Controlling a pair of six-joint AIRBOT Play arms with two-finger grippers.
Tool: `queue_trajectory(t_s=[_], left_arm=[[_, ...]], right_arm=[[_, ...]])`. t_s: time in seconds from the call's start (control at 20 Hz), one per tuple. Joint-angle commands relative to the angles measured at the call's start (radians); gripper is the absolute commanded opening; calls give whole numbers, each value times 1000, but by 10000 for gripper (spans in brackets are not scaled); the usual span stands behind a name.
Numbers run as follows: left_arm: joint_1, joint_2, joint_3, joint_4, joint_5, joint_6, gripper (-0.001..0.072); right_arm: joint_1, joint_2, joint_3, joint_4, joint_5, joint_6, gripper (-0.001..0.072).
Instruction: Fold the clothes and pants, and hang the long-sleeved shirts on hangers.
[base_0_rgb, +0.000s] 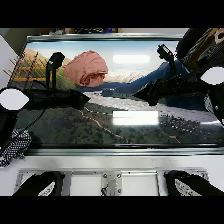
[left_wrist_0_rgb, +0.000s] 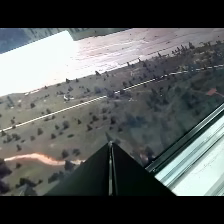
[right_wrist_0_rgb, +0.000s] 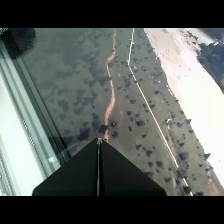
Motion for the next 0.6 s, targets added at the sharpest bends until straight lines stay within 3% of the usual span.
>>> queue_trajectory(t_s=[0.0,0.35,0.4,0.45,0.55], left_arm=[[-1,1,-1,0,0,0,5],[-1,0,0,2,62,0,8],[0,0,0,5,115,0,286],[1,-4,0,9,182,0,714],[18,-53,37,86,306,-7,712]], right_arm=[[1,-1,0,0,0,0,10],[1,-1,0,0,0,0,10],[1,-1,0,0,0,0,10],[1,-1,0,0,0,0,10],[1,-1,0,0,0,0,10]])
